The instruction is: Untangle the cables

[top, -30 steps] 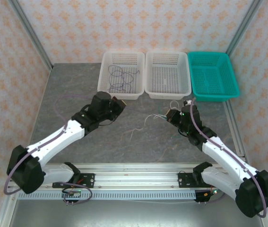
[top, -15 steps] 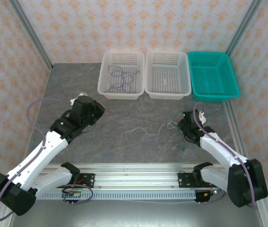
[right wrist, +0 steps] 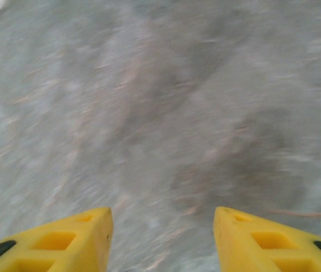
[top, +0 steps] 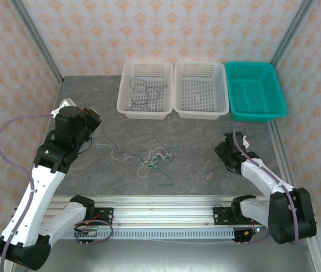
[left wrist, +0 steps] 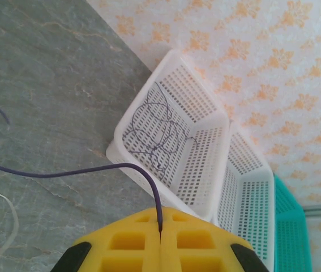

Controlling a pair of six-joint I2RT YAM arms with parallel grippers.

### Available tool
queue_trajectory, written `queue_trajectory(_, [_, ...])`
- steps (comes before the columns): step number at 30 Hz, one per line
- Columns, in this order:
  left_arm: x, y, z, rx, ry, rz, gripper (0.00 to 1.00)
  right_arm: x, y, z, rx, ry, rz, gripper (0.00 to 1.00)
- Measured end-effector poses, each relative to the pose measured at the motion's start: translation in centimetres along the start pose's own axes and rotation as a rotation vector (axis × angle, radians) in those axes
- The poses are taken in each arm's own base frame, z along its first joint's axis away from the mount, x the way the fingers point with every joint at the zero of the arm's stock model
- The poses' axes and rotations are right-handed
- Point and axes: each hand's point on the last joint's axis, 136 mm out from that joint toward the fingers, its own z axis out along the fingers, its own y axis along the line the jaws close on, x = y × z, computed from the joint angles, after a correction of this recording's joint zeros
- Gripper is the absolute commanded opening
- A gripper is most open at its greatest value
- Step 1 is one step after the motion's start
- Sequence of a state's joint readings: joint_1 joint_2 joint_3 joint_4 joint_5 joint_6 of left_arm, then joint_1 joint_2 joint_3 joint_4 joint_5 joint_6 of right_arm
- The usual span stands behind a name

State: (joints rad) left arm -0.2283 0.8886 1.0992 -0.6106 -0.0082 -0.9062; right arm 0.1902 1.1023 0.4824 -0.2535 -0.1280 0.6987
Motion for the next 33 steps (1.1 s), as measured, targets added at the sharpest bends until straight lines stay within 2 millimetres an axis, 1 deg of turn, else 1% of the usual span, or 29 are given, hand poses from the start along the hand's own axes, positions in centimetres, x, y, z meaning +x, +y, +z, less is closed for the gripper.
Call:
queue_trajectory(3, [1.0, 0.4, 1.1, -0.026, 0.043, 0.024, 0.0, 1.2, 4.5, -1.4, -0.146, 0.046, -0.148, 0.52])
queue_trajectory(5, [1.4, 0.8, 1.4, -0.038, 0.062, 0.03, 0.0, 1.5, 6.6, -2.2, -0.211, 0.058, -0.211, 0.53])
queue_trajectory(6, [1.7, 0.9, 1.5, -0.038, 0.068, 0.03, 0.0, 2.2, 7.5, -2.4, -0.191, 0.078, -0.263, 0.53])
queue_trajectory(7, [1.9, 1.1, 1.6, -0.041, 0.073, 0.031, 0.0, 3.2, 9.5, -2.7, -0.214, 0.105, -0.325, 0.54])
queue_trajectory(9, [2.3, 1.5, 1.8, -0.046, 0.087, 0.032, 0.0, 6.6, 14.4, -3.0, -0.288, 0.179, -0.457, 0.56])
queue_trajectory(11, [2.6, 1.7, 1.9, -0.05, 0.098, 0.034, 0.0, 9.1, 17.1, -3.1, -0.34, 0.24, -0.511, 0.58])
queue_trajectory(13, [2.7, 1.8, 1.9, -0.053, 0.101, 0.035, 0.0, 11.0, 18.4, -2.6, -0.369, 0.296, -0.498, 0.63])
queue_trajectory(15, [2.8, 1.9, 2.0, -0.055, 0.103, 0.035, 0.0, 12.2, 18.4, -1.5, -0.353, 0.333, -0.454, 0.69])
queue_trajectory(17, [2.9, 1.9, 2.0, -0.057, 0.104, 0.036, 0.0, 12.8, 18.0, -0.5, -0.318, 0.349, -0.427, 0.7])
queue_trajectory(18, [2.9, 2.0, 2.0, -0.057, 0.104, 0.036, 0.0, 13.0, 17.7, -0.1, -0.302, 0.354, -0.417, 0.67])
queue_trajectory(19, [2.9, 2.0, 2.0, -0.058, 0.105, 0.036, 0.0, 13.1, 17.5, 0.3, -0.287, 0.355, -0.411, 0.62])
queue_trajectory(20, [3.0, 2.1, 2.1, -0.059, 0.106, 0.036, 0.0, 13.1, 17.3, 0.5, -0.276, 0.354, -0.405, 0.56])
queue_trajectory(23, [3.0, 2.1, 2.1, -0.06, 0.106, 0.041, 0.0, 12.8, 17.1, 0.8, -0.257, 0.341, -0.381, 0.18])
queue_trajectory(24, [3.0, 2.1, 2.1, -0.059, 0.106, 0.044, 0.0, 12.7, 17.1, 0.9, -0.253, 0.332, -0.378, 0.07])
queue_trajectory(25, [3.0, 2.1, 2.1, -0.059, 0.105, 0.046, 0.0, 12.5, 17.1, 0.9, -0.248, 0.325, -0.372, 0.0])
queue_trajectory(28, [2.8, 2.2, 2.1, -0.066, 0.098, 0.061, 0.0, 11.8, 16.7, 1.2, -0.217, 0.284, -0.358, 0.0])
queue_trajectory(30, [2.5, 2.7, 1.9, -0.091, 0.076, 0.073, 0.0, 10.9, 16.3, 1.3, -0.19, 0.24, -0.346, 0.0])
queue_trajectory(31, [2.3, 3.1, 1.8, -0.107, 0.064, 0.082, 0.0, 10.3, 15.9, 1.2, -0.177, 0.215, -0.34, 0.0])
queue_trajectory(33, [1.6, 3.9, 1.3, -0.144, 0.031, 0.107, 0.0, 8.1, 14.8, 0.8, -0.141, 0.151, -0.313, 0.0])
